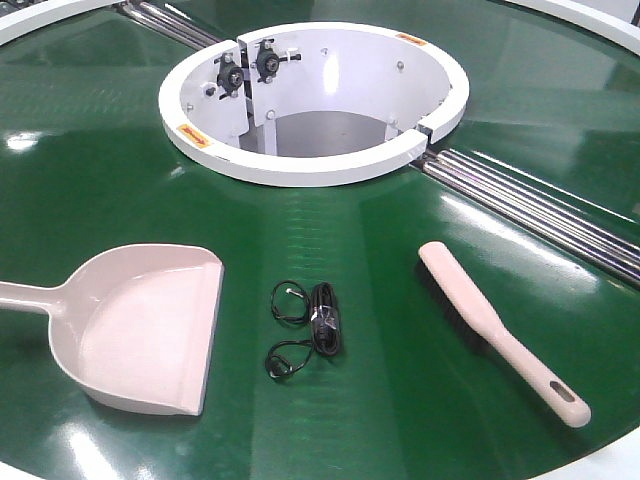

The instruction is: Clean and inspect green conveyor with broom and dustpan

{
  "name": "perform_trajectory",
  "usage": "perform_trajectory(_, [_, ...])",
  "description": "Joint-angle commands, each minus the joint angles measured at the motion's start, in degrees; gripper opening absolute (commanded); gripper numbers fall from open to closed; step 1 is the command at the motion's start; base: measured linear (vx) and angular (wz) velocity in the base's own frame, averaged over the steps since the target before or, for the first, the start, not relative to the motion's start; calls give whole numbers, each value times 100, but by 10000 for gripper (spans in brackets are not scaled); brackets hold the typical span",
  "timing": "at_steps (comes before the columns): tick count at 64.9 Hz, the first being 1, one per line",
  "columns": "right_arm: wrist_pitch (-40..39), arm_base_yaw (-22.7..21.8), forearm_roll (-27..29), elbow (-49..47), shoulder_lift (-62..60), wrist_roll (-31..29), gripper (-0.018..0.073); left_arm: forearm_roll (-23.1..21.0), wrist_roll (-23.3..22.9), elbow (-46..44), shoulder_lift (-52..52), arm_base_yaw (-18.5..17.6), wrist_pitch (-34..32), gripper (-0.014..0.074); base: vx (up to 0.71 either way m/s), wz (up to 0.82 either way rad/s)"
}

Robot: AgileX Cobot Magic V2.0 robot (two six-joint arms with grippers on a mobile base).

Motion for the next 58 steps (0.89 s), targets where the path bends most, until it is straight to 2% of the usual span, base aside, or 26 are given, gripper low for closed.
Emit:
perform_trajectory(1, [-402,-36,-63,21,-60,-4,-8,0,-33,52,-76,-1,-428,-6,0,0])
perform_trajectory(58, [-402,-36,-63,21,-60,-4,-8,0,-33,52,-76,-1,-428,-6,0,0])
